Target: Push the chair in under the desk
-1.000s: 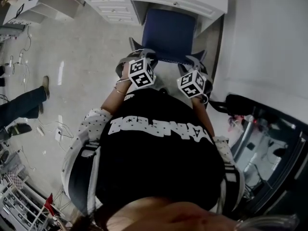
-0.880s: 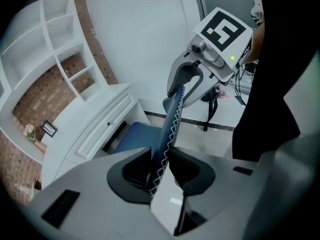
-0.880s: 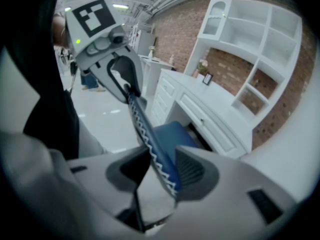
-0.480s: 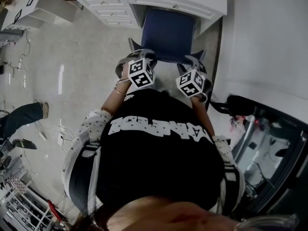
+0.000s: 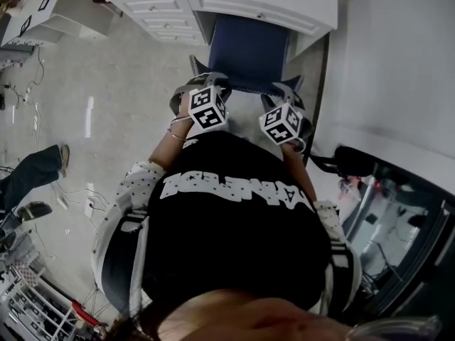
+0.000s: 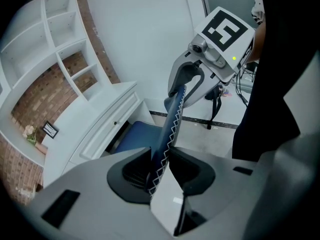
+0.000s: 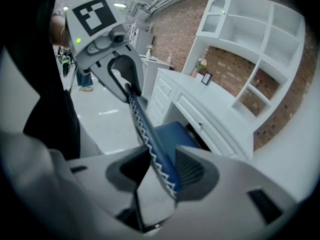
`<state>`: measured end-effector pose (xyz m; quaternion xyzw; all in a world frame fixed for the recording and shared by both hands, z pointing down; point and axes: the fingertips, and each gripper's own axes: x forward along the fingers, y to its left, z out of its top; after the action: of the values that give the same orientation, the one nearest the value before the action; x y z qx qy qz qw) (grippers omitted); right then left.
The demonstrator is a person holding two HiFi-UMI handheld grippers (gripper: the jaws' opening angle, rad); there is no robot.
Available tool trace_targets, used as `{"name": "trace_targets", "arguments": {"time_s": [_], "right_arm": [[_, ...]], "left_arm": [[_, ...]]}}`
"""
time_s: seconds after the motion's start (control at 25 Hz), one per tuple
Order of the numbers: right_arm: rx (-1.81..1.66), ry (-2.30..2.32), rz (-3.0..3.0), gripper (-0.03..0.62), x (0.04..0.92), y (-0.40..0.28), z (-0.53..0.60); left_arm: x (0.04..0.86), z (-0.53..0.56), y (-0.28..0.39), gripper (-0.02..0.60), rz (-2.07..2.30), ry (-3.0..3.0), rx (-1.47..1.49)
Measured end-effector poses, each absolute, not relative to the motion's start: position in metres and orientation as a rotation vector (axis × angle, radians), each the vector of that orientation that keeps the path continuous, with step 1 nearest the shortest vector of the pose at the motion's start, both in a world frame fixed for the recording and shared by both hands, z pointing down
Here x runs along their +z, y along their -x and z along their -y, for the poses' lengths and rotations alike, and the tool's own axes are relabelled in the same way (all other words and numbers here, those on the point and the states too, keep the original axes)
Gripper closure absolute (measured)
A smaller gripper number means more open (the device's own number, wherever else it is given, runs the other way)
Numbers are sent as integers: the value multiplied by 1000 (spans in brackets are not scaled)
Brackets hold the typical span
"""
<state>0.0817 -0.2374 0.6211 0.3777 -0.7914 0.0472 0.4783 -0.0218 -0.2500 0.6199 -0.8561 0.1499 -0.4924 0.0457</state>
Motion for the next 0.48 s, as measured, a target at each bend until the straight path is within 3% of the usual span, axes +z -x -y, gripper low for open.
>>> {"name": "trace_targets", "arguments": {"time_s": [0.48], "right_arm": [[109, -925, 1931, 421, 621, -79, 265]], "left_arm": [[621, 278, 25, 439, -460, 2608, -1511]]}}
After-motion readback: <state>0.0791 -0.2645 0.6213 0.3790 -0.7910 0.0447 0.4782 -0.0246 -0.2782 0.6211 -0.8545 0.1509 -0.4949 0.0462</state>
